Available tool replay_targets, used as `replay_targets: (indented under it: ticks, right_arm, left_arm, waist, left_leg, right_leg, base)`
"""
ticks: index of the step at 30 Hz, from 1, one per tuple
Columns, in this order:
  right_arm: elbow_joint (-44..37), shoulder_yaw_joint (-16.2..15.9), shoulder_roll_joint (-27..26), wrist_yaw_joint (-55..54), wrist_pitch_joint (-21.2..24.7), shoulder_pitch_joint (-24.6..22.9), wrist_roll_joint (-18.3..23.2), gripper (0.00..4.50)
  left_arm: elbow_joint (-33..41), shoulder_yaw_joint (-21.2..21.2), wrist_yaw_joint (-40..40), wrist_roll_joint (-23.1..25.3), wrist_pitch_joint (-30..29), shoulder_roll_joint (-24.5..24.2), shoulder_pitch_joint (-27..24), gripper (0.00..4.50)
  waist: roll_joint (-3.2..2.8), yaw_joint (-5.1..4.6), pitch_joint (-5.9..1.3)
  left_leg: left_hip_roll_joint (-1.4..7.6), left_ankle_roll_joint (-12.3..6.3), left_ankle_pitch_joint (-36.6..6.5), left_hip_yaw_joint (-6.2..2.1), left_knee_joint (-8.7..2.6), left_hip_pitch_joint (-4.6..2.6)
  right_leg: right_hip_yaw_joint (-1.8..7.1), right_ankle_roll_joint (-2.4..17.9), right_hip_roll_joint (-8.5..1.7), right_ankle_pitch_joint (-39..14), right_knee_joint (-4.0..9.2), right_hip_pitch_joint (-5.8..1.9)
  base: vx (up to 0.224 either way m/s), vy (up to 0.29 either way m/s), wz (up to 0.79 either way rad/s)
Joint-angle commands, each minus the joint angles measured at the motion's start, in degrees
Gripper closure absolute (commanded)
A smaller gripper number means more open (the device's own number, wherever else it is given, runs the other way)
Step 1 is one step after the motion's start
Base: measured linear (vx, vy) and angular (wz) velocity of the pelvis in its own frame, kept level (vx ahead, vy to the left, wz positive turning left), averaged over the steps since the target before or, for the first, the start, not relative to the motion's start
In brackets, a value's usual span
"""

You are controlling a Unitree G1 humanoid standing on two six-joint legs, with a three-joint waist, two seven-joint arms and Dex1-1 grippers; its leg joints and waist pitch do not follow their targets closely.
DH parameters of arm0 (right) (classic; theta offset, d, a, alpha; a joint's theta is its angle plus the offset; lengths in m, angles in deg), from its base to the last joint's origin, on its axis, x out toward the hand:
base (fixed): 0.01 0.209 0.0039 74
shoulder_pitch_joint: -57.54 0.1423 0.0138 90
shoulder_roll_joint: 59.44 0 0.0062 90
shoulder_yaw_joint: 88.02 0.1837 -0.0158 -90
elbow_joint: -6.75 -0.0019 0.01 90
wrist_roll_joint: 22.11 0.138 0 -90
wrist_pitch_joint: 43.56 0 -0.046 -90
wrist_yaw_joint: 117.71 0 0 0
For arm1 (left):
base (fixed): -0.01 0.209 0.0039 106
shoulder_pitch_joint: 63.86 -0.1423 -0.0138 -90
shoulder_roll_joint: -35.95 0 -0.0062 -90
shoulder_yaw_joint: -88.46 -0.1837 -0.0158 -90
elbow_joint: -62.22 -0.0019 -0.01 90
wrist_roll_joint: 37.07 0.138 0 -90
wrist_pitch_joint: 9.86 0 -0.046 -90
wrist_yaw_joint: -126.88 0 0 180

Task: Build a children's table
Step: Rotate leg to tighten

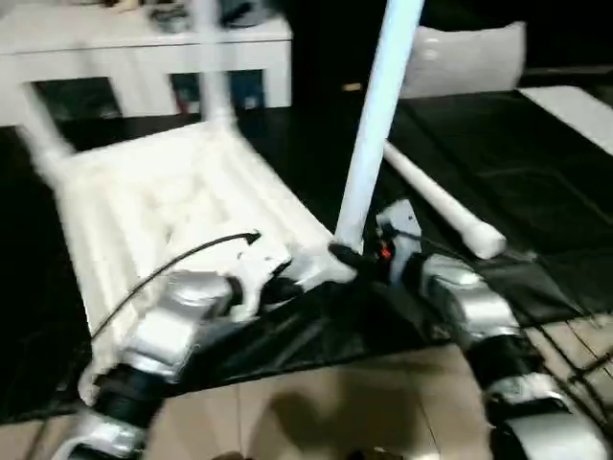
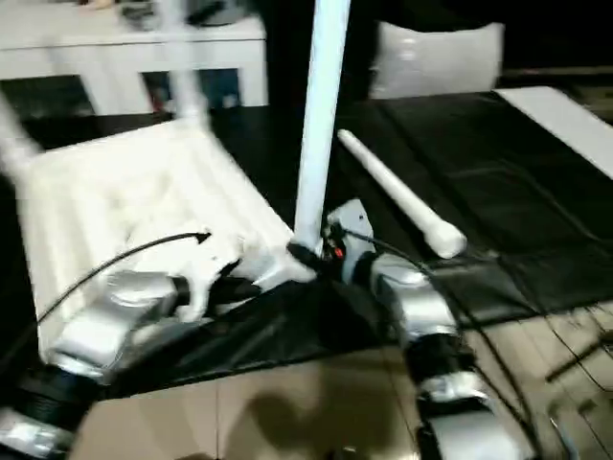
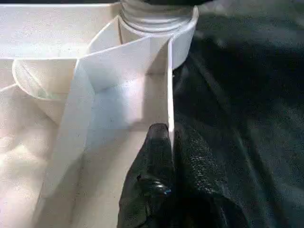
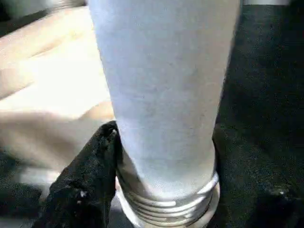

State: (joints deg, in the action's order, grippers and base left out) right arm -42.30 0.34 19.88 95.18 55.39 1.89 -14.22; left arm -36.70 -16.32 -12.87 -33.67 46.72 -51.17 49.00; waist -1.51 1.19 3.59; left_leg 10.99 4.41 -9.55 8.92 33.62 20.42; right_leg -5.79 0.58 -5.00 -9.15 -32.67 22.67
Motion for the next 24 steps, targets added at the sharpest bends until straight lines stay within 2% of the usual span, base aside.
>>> replay_targets:
  ticks: [1, 2, 3, 4, 5, 6, 7, 8, 9, 10, 11, 12, 13, 14, 15, 16, 17, 18, 19, 20, 22, 23, 24]
  right_arm:
    - [6.75, -0.89, -5.96, -6.21, 3.58, 0.43, 1.46, 1.87]
    - [7.42, -0.27, -6.58, -7.29, 3.37, 0.84, 1.3, 1.87]
    - [7.42, -0.27, -6.58, -7.29, 3.37, 0.84, 1.3, 1.87]
    - [7.53, 0.26, -6.86, -6.68, 2.97, 0.93, 1.62, 1.31]
    - [7.15, 0.81, -6.9, -5.77, 2.98, 0.79, 2.13, 1.31]
    - [7.15, 0.81, -6.9, -5.77, 2.98, 0.79, 2.13, 1.17]
    - [6.16, 1.18, -6.33, -4.3, 2.5, 0.28, 2.25, 1.12]
    - [5.78, 1.12, -6.03, -3.78, 2.21, 0.07, 2.11, 1.12]
    - [4.03, 0.32, -4.4, -1.46, 1.11, -1.04, 1.3, 1.12]
    - [3.47, 0.24, -3.75, -0.68, 0.59, -1.39, 1.12, 0.86]
    - [2.51, 0.29, -2.92, 0.69, -0.2, -1.91, 1.33, 0.76]
    - [2.51, 0.29, -2.92, 0.69, -0.2, -1.91, 1.33, 0.76]
    - [1.48, 0.32, -1.85, 2.56, -1.11, -2.42, 1.79, 0.71]
    - [-0.05, 0.3, -0.35, 4.82, -2.22, -3.13, 2.13, 0.66]
    - [-1.22, 0.32, 0.61, 6.46, -2.66, -3.6, 2.49, 0.66]
    - [-2.39, 0.27, 1.58, 7.99, -2.84, -4.05, 2.8, 0.54]
    - [-4.02, 0.11, 2.99, 10.19, -3.16, -4.66, 3.16, 0.33]
    - [-4.62, 0.05, 3.52, 11.02, -3.32, -4.88, 3.28, 0.33]
    - [-6.28, -0.04, 4.97, 13.51, -3.48, -5.47, 3.72, 0.25]
    - [-7.71, -0.1, 6.82, 16.22, -3.66, -5.91, 4.08, 0.16]
    - [-9.98, -0.42, 10.23, 21.09, -3.75, -6.53, 4.39, 0.07]
    - [-9.98, -0.42, 10.23, 21.09, -3.75, -6.53, 4.39, 0.07]
    - [-10.8, -0.8, 11.87, 23.35, -3.79, -6.67, 4.4, 0.07]
  left_arm:
    - [1.29, -2.17, -4.06, -0.09, 3.23, 4.99, 4.15, 4.5]
    - [1.11, -2.67, -4.49, 0.52, 3.38, 5.11, 4.41, 4.5]
    - [1.11, -2.67, -4.49, 0.52, 3.38, 5.11, 4.41, 4.5]
    - [0.65, -2.92, -4.41, 0.93, 3.96, 4.66, 4.61, 4.5]
    - [0.09, -2.82, -4.26, 1.18, 4.51, 3.93, 4.8, 4.5]
    - [0.09, -2.82, -4.26, 1.18, 4.51, 3.93, 4.8, 4.5]
    - [-0.65, -2.63, -4.11, 1.74, 5.3, 2.26, 4.97, 4.5]
    - [-0.91, -2.57, -4.13, 1.96, 5.55, 1.65, 5.03, 4.5]
    - [-2.0, -2.52, -3.65, 2.67, 6.67, -0.54, 5.07, 4.5]
    - [-2.42, -2.27, -3.43, 3.06, 7.0, -1.05, 5.03, 4.5]
    - [-2.94, -1.9, -3.04, 3.23, 7.48, -1.59, 5.0, 4.5]
    - [-2.94, -1.9, -3.04, 3.23, 7.48, -1.59, 5.0, 4.5]
    - [-3.63, -1.62, -2.38, 3.39, 8.25, -2.18, 5.03, 4.5]
    - [-4.44, -1.39, -1.47, 3.32, 9.09, -3.03, 5.08, 4.5]
    - [-4.87, -1.4, -0.83, 3.26, 9.88, -3.57, 5.08, 4.5]
    - [-5.17, -1.49, -0.05, 3.15, 10.45, -4.12, 5.04, 4.5]
    - [-5.62, -1.76, 1.02, 3.02, 11.27, -4.95, 4.98, 4.5]
    - [-5.8, -1.89, 1.39, 2.98, 11.59, -5.27, 4.96, 4.5]
    - [-6.34, -2.49, 2.56, 2.87, 13.11, -6.32, 4.91, 4.5]
    - [-6.57, -3.28, 4.63, 2.63, 14.63, -7.64, 4.65, 4.5]
    - [-6.61, -4.84, 9.44, 1.92, 17.63, -10.1, 3.99, 4.5]
    - [-6.61, -4.84, 9.44, 1.92, 17.63, -10.1, 3.99, 4.5]
    - [-6.83, -5.58, 11.59, 1.9, 19.72, -11.11, 3.82, 4.5]
  waist:
    - [-0.39, -0.55, -2.63]
    - [-1.08, -1.21, -2.45]
    - [-2.08, -1.62, -2.1]
    - [-2.96, -0.9, -1.93]
    - [-3.23, 0.19, -2.1]
    - [-2.24, 1.51, -1.67]
    - [0.13, 0.6, -1.5]
    - [2.79, 1.56, -1.45]
    - [2.26, 1.51, -1.46]
    - [0.72, 2.77, -2.76]
    - [0.19, 2.56, -2.43]
    - [-1.05, 2.42, -3.11]
    - [-1.14, 2.14, -3.25]
    - [-1.2, 2.31, -3.45]
    - [-0.51, 2.27, -3.15]
    - [-0.62, 2.17, -2.76]
    - [-0.57, 2.14, -2.74]
    - [-0.69, 2.18, -3.06]
    - [-0.81, 2.45, -3.23]
    - [-0.82, 2.52, -3.24]
    - [-0.71, 2.94, -3.58]
    - [-0.7, 3.05, -3.63]
    - [-0.75, 3.25, -3.76]
  left_leg:
    - [1.02, 0.14, -32.28, -1.41, -4.3, -1.19]
    - [1.27, 0.07, -35.71, -1.77, -4.43, -1.75]
    - [2.48, 0.33, -42.02, -2.5, -5.85, -1.74]
    - [4.92, 1.35, -49.48, -2.87, -9.46, 0.56]
    - [5.65, 2.0, -52.4, -2.34, -10.97, 1.49]
    - [5.1, 1.74, -53.3, -0.07, -12.16, -0.11]
    - [3.48, 1.05, -49.63, 0.03, -9.64, -1.55]
    - [-2.46, 0.86, -30.77, 1.48, 2.94, -7.68]
    - [-2.19, -1.68, -17.0, 0.06, 3.86, -3.77]
    - [0.04, -1.81, -13.28, -1.3, -0.94, 0.33]
    - [0.75, -1.32, -14.9, -1.89, -2.58, 1.64]
    - [1.92, 0.05, -18.74, -2.36, -3.38, 0.08]
    - [2.21, 0.02, -20.13, -2.66, -3.65, -0.09]
    - [2.26, -0.51, -20.31, -2.31, -4.02, -0.13]
    - [1.98, -1.06, -20.22, -1.76, -4.1, -0.19]
    - [1.77, -0.98, -22.55, -1.43, -3.99, -0.57]
    - [1.66, -0.96, -23.17, -1.43, -3.93, -0.68]
    - [1.79, -1.09, -22.01, -1.51, -4.0, -0.28]
    - [2.06, -1.4, -20.51, -1.53, -4.11, -0.17]
    - [2.2, -1.43, -20.12, -1.47, -4.11, -0.32]
    - [2.28, -2.1, -17.22, -1.15, -3.94, -0.24]
    - [2.35, -2.23, -16.56, -1.05, -3.92, -0.24]
    - [2.49, -2.35, -14.9, -0.75, -3.78, -0.4]
  right_leg:
    - [-0.41, 1.82, -2.78, -39.95, 7.21, -1.68]
    - [-1.88, 0.89, -2.66, -39.27, 7.89, -1.86]
    - [-2.81, 1.28, -2.15, -34.38, 6.94, -2.89]
    - [-1.67, 3.71, -1.53, -22.71, 0.25, -5.76]
    - [-1.0, 5.32, -1.31, -15.4, -3.69, -6.31]
    - [0.56, 6.39, -0.68, -13.2, -4.95, -4.1]
    - [1.78, 4.92, -1.07, -23.76, -1.21, -2.73]
    - [0.31, -2.74, -4.18, -58.18, 10.92, 4.8]
    - [1.48, -3.41, -8.21, -64.28, 10.57, 0.61]
    - [1.59, -3.12, -7.88, -53.62, 7.15, -4.24]
    - [0.11, -2.84, -6.17, -48.01, 6.27, -4.41]
    - [-0.48, -0.1, -4.7, -36.28, 5.85, -3.43]
    - [-0.55, 2.11, -4.53, -30.75, 5.27, -3.47]
    - [-0.44, 5.48, -4.16, -23.43, 4.74, -3.73]
    - [-0.17, 7.22, -3.98, -22.69, 4.57, -3.33]
    - [-0.26, 7.05, -4.02, -27.85, 5.08, -2.88]
    - [-0.32, 6.58, -4.13, -29.75, 5.35, -2.9]
    - [-0.07, 6.14, -4.27, -29.07, 5.17, -3.28]
    - [0.19, 6.78, -4.22, -26.4, 4.89, -3.18]
    - [0.36, 7.35, -4.22, -25.27, 4.75, -2.96]
    - [0.72, 9.32, -4.14, -21.07, 4.07, -3.13]
    - [0.78, 9.75, -4.11, -20.22, 3.87, -3.13]
    - [0.97, 10.83, -4.09, -18.01, 3.55, -2.94]
  base:
    - [0.0, 0.0, 0.0]
    - [0.0, 0.0, 0.0]
    - [0.0, 0.0, 0.0]
    - [0.0, 0.0, 0.0]
    - [-0.074, 0.005, -0.02]
    - [0.0, 0.0, 0.0]
    - [0.036, -0.085, 0.1]
    - [0.092, -0.082, 0.1]
    - [0.126, -0.049, -0.23]
    - [0.091, 0.0, -0.43]
    - [0.091, 0.0, -0.43]
    - [0.0, 0.0, 0.0]
    - [0.0, 0.0, 0.0]
    - [0.0, 0.0, 0.0]
    - [0.0, 0.0, 0.0]
    - [0.0, 0.0, 0.0]
    - [0.0, 0.0, 0.0]
    - [0.0, 0.0, 0.0]
    - [0.0, 0.0, 0.0]
    - [0.0, 0.0, 0.0]
    - [0.028, -0.005, 0.03]
    - [0.057, -0.011, 0.05]
    - [0.068, -0.007, 0.05]
